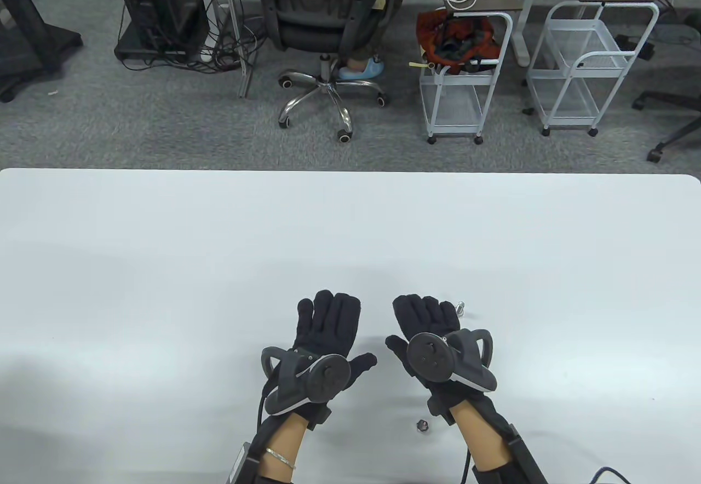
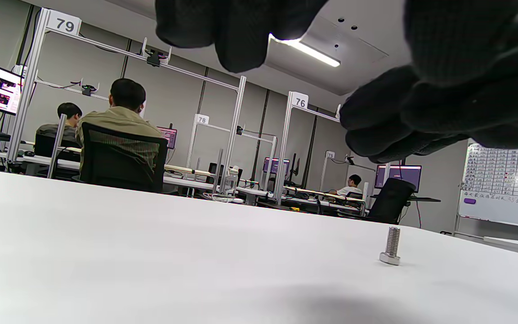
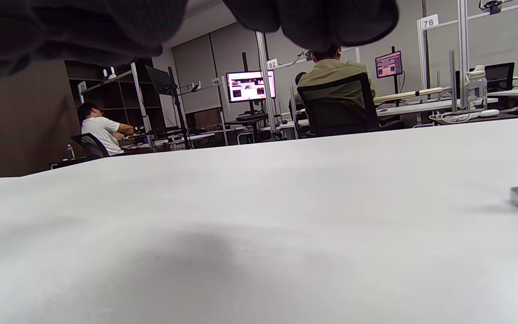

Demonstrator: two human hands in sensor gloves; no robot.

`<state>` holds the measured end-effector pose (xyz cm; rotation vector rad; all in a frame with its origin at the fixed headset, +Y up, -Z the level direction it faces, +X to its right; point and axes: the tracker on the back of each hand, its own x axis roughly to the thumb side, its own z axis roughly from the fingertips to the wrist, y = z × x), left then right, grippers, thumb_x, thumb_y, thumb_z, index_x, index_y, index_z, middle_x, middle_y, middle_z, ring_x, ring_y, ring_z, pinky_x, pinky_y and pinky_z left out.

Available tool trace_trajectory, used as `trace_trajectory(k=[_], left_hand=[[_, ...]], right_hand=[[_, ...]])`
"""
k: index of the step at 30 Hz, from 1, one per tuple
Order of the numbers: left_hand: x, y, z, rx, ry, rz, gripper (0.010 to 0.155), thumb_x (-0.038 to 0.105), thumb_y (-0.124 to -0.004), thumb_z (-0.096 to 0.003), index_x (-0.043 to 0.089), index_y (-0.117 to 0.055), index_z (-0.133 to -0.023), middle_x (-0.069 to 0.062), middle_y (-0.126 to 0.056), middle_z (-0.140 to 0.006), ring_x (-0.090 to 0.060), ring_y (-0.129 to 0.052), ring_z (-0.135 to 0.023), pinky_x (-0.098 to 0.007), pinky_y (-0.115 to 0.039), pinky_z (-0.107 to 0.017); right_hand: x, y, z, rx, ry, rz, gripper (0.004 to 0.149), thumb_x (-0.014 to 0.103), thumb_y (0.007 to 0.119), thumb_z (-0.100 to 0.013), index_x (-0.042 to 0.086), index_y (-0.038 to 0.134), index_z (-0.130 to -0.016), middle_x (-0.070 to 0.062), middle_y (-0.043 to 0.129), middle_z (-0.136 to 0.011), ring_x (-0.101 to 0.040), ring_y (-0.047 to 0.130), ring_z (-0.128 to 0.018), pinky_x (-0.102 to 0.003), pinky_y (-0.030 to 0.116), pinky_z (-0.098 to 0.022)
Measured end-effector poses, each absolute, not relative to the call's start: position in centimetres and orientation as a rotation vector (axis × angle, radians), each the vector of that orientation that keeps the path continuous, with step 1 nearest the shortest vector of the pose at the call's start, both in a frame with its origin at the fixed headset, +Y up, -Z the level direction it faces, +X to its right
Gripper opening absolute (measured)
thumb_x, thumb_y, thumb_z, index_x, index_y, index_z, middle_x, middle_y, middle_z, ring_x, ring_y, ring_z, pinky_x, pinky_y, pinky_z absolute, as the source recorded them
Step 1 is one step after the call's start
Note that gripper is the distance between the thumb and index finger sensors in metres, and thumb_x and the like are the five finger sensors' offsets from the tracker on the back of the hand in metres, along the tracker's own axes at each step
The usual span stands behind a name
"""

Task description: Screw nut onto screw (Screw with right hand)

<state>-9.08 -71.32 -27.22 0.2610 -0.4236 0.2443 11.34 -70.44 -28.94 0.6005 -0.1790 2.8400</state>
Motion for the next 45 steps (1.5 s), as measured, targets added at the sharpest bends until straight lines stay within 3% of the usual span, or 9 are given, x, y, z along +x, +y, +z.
trace_trajectory(k=[20, 33, 40, 45], left_hand=[[-9.1, -71.3, -27.1, 0.258, -0.428, 0.256, 0.089, 0.067, -0.07, -0.0449, 0.015, -0.048, -0.114, -0.016, -0.066, -0.119, -0.046, -0.059, -0.107, -0.06, -0.038, -0.079], [-8.8, -71.3, -27.0, 0.25, -0.448, 0.268, 0.088, 0.065, -0.071, -0.0452, 0.015, -0.049, -0.114, -0.015, -0.068, -0.119, -0.045, -0.063, -0.106, -0.06, -0.04, -0.079], [-8.7, -71.3, -26.9, 0.242, -0.448, 0.265, 0.087, 0.065, -0.071, -0.0455, 0.015, -0.049, -0.114, -0.015, -0.068, -0.119, -0.045, -0.064, -0.106, -0.06, -0.041, -0.079], [-8.7, -71.3, -27.0, 0.237, -0.447, 0.277, 0.087, 0.064, -0.071, -0.0455, 0.015, -0.049, -0.114, -0.015, -0.068, -0.119, -0.045, -0.064, -0.106, -0.06, -0.041, -0.079]], right_hand=[[12.2, -69.8, -29.6, 0.503, -0.109, 2.901, 0.07, 0.038, 0.074, -0.055, -0.003, 0.054, -0.11, -0.034, 0.065, -0.104, -0.057, 0.067, -0.094, -0.069, 0.051, -0.064], [16.8, -69.9, -34.4, -0.059, 0.057, 3.017, 0.071, 0.031, 0.074, -0.056, -0.006, 0.047, -0.111, -0.037, 0.058, -0.106, -0.057, 0.066, -0.093, -0.069, 0.051, -0.064], [17.8, -72.3, -37.2, -0.307, 0.263, 2.939, 0.067, 0.027, 0.075, -0.056, -0.006, 0.05, -0.109, -0.036, 0.063, -0.102, -0.053, 0.076, -0.085, -0.065, 0.057, -0.06], [17.6, -74.4, -38.5, -0.361, 0.389, 2.924, 0.063, 0.026, 0.076, -0.055, -0.005, 0.057, -0.106, -0.033, 0.076, -0.092, -0.046, 0.088, -0.072, -0.061, 0.064, -0.055]])
